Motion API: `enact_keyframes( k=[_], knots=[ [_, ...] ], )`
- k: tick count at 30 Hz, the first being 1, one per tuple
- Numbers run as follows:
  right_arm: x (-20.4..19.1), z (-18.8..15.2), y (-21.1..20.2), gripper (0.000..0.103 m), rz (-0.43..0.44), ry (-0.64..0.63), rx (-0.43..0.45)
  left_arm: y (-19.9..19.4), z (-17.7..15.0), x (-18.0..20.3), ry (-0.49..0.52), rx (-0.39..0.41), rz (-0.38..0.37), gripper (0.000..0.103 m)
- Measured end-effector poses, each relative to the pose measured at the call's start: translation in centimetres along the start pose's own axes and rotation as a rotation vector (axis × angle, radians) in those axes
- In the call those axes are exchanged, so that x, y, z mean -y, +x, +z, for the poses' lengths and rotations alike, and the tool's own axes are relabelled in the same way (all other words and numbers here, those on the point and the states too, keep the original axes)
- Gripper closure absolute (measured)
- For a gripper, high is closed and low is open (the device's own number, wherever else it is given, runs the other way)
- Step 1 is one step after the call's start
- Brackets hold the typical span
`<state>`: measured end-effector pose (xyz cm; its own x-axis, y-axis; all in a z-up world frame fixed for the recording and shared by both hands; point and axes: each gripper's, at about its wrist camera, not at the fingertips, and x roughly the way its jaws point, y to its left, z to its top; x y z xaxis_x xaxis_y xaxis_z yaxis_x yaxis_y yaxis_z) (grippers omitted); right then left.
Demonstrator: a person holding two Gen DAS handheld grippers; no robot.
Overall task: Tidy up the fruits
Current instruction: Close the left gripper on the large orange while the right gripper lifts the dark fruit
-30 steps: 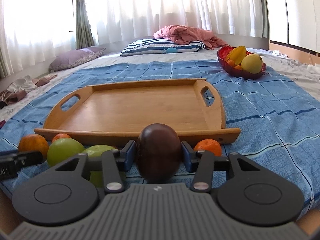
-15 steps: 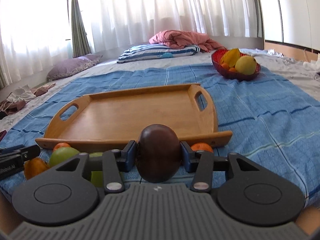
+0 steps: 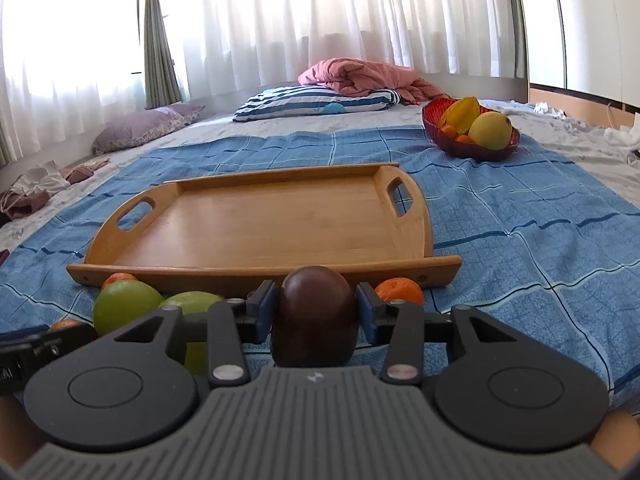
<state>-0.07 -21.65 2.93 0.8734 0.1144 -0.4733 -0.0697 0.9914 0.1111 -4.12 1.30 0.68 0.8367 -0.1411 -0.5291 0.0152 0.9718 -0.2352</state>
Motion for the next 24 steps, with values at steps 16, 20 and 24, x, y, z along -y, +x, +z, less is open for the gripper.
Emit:
enact_keyframes(
  k=[16, 20, 24],
  knots=[
    [0.1, 0.2, 1.4, 0.054, 0.017, -0.011, -0.010, -0.3, -0.6, 2.4, 0.116, -0.003, 0.048, 0.055],
    [0.0, 0.2, 1.7, 0.054, 0.026, -0.013, -0.011, -0.9, 0.3, 2.2, 0.116, 0.025, 0.060, 0.055],
    [0.0, 0.3, 1.8, 0.055, 0.024, -0.003, -0.021, -1.3, 1.5, 2.1, 0.132, 0.074, 0.088, 0.055]
  ],
)
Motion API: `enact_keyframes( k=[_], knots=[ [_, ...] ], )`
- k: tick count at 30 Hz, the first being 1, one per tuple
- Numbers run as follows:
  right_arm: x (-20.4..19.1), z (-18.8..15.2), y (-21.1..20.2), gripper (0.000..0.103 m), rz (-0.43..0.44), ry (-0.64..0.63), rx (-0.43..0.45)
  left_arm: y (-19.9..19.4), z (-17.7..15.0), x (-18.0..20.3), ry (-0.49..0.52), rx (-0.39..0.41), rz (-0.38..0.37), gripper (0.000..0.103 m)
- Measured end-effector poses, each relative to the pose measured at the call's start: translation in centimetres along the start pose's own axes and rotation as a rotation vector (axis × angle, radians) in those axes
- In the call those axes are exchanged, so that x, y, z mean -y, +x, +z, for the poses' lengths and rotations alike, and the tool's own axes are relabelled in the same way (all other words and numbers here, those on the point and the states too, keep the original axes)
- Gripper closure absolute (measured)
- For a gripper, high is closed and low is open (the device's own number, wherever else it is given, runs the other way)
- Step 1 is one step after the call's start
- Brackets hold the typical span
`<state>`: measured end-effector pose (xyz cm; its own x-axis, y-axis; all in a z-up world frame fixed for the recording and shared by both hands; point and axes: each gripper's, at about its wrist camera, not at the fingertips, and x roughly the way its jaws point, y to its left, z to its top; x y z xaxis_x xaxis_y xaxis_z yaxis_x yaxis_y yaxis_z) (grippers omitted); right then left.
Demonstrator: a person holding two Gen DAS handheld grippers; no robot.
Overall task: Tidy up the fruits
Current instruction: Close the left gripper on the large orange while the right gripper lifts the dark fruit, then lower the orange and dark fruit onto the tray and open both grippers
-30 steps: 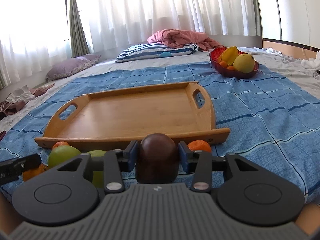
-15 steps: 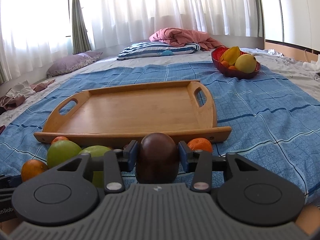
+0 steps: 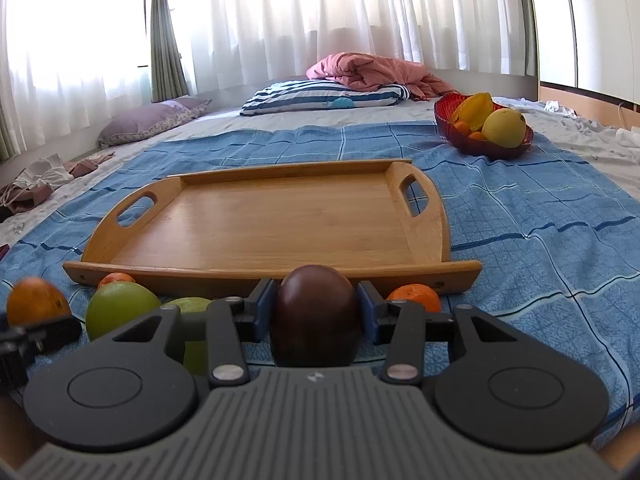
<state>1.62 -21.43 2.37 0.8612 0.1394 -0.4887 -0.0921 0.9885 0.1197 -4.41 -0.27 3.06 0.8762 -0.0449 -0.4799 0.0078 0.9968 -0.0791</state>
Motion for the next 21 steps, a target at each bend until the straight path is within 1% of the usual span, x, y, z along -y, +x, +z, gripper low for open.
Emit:
enact_keyframes(
  k=[1, 3, 5, 6, 7, 12, 18, 21],
  knots=[
    [0.1, 0.0, 0.0, 0.053, 0.002, 0.008, -0.003, 0.1, 0.3, -0.1, -0.003, 0.004, 0.004, 0.055],
    [0.4, -0.2, 0.8, 0.043, 0.031, 0.031, -0.069, 0.3, 0.8, -0.4, -0.013, 0.005, 0.005, 0.055],
    [0.8, -1.0, 1.3, 0.044, 0.033, 0.058, -0.103, 0.6, 1.2, -0.4, -0.014, 0.005, 0.008, 0.055],
    [0.8, -1.4, 1.3, 0.049, 0.024, 0.055, -0.091, 0.8, 1.4, -0.4, -0.010, 0.005, 0.011, 0.055],
    [0.7, -1.5, 1.1, 0.052, 0.018, 0.046, -0.081, 1.0, 1.5, -0.4, -0.007, 0.005, 0.012, 0.055],
    [0.9, -1.2, 0.5, 0.053, 0.030, 0.091, -0.060, 1.9, 2.3, -0.4, -0.002, -0.004, 0.012, 0.055],
    [1.0, 0.5, -0.4, 0.053, 0.029, 0.083, -0.010, 3.5, 4.0, -0.6, 0.000, -0.017, -0.002, 0.055],
    [1.6, 1.4, -0.2, 0.054, 0.031, 0.105, 0.000, 4.5, 5.0, -0.7, -0.004, -0.020, -0.002, 0.055]
  ],
)
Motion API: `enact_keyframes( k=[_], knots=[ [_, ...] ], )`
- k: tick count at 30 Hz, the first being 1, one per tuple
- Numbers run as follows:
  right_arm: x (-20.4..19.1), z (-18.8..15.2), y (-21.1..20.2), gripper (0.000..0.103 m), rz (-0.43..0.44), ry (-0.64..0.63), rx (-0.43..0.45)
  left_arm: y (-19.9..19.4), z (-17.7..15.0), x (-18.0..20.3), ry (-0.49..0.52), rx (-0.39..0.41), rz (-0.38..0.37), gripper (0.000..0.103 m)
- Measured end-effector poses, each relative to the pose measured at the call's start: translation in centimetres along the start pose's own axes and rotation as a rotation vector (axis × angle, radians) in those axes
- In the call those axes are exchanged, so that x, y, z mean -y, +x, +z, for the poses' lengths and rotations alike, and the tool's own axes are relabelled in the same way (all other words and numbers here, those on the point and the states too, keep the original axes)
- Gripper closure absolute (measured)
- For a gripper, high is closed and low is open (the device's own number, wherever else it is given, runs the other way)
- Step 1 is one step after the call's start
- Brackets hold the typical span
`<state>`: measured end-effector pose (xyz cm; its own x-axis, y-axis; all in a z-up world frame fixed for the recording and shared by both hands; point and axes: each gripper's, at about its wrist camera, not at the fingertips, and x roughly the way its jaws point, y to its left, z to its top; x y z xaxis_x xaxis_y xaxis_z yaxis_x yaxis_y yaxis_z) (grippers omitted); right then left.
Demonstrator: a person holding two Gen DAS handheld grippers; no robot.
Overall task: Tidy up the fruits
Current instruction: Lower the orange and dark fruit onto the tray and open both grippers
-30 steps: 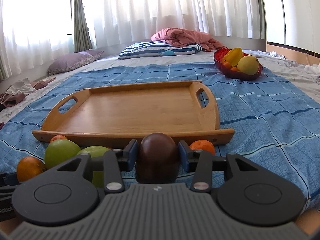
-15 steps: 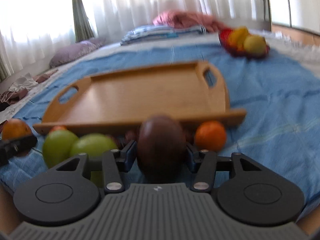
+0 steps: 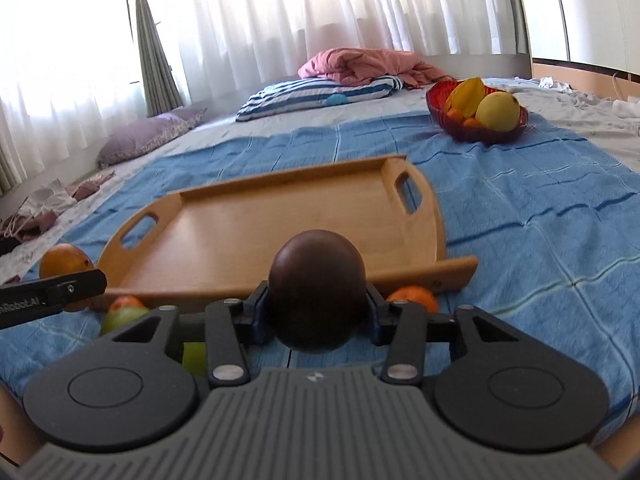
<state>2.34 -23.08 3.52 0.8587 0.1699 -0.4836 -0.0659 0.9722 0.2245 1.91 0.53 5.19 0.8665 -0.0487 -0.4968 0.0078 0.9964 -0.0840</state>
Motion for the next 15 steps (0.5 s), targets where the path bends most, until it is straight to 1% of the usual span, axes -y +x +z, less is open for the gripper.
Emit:
enact_keyframes(
  k=[4, 7, 12, 15],
  knots=[
    [0.9, 1.6, 0.9, 0.054, 0.000, 0.019, 0.010, 1.5, 1.4, 0.1, 0.009, -0.011, -0.010, 0.055],
    [1.4, 2.9, 1.8, 0.054, -0.006, 0.023, 0.009, 2.9, 2.4, 0.0, -0.012, -0.029, -0.017, 0.055],
    [1.9, 4.3, 4.1, 0.053, -0.019, 0.015, -0.022, 5.8, 3.6, 0.0, -0.003, -0.059, 0.013, 0.055],
    [2.0, 4.6, 5.2, 0.053, -0.031, 0.004, -0.044, 7.3, 4.2, 0.0, -0.010, -0.079, 0.021, 0.055]
  ],
)
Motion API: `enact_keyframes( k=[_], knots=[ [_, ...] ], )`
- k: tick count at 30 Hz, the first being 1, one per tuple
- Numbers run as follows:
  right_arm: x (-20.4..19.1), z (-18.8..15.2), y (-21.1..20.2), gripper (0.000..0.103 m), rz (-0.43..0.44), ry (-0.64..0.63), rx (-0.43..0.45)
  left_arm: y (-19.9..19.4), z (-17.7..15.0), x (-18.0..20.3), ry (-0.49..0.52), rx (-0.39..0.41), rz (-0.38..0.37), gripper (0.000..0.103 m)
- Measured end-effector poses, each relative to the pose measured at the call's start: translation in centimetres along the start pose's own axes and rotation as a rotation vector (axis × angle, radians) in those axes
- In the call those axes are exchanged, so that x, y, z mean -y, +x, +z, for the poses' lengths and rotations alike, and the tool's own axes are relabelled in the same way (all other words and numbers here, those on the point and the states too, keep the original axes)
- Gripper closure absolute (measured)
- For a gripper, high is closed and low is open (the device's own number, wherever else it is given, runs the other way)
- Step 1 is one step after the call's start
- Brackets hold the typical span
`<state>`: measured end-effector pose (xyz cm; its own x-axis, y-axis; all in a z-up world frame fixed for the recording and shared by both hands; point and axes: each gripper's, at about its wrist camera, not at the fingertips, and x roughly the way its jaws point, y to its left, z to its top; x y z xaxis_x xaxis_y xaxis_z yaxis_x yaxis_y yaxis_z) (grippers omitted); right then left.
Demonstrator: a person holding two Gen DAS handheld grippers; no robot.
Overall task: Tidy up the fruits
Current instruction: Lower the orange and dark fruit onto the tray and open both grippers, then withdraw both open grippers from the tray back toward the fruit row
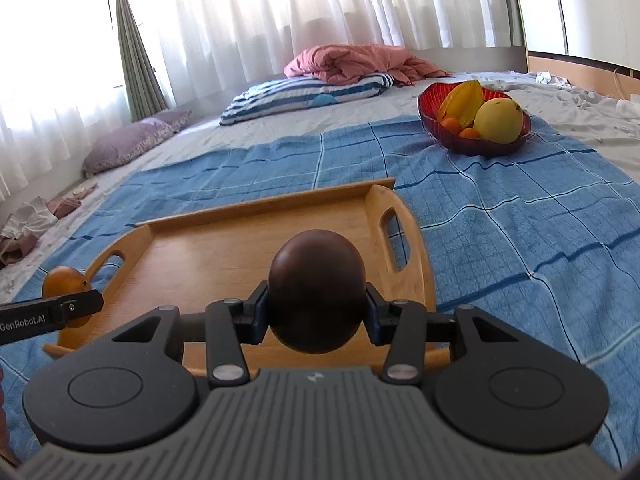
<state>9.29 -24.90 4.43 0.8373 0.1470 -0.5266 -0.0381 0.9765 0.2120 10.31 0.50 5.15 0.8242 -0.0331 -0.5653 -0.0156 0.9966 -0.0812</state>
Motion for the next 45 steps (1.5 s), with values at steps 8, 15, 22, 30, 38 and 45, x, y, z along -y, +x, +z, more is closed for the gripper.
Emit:
enact_keyframes(
  k=[8, 15, 22, 30, 38, 45],
  knots=[
    [-0.3, -0.5, 1.7, 0.053, -0.030, -0.017, -0.039, 2.3, 0.0, -0.1, -0.008, -0.039, 0.017, 0.055],
    [-0.4, -1.0, 2.1, 0.053, -0.044, -0.023, -0.045, 3.2, -1.0, 0.0, -0.001, -0.070, 0.025, 0.055],
    [-0.5, -1.1, 2.1, 0.053, -0.045, -0.033, -0.038, 3.5, -1.5, 0.1, 0.011, -0.063, 0.032, 0.055],
    [-0.7, -1.2, 1.9, 0.048, -0.052, -0.044, -0.032, 3.5, -1.5, 0.3, 0.017, -0.059, 0.036, 0.054],
    [-0.9, -1.7, 1.8, 0.033, -0.066, -0.086, -0.025, 3.1, -1.9, 0.4, 0.036, -0.050, 0.038, 0.028],
    [-0.7, -1.9, 1.3, 0.026, -0.078, -0.082, -0.014, 2.5, -2.3, 0.6, 0.050, -0.045, 0.030, 0.021]
  ],
)
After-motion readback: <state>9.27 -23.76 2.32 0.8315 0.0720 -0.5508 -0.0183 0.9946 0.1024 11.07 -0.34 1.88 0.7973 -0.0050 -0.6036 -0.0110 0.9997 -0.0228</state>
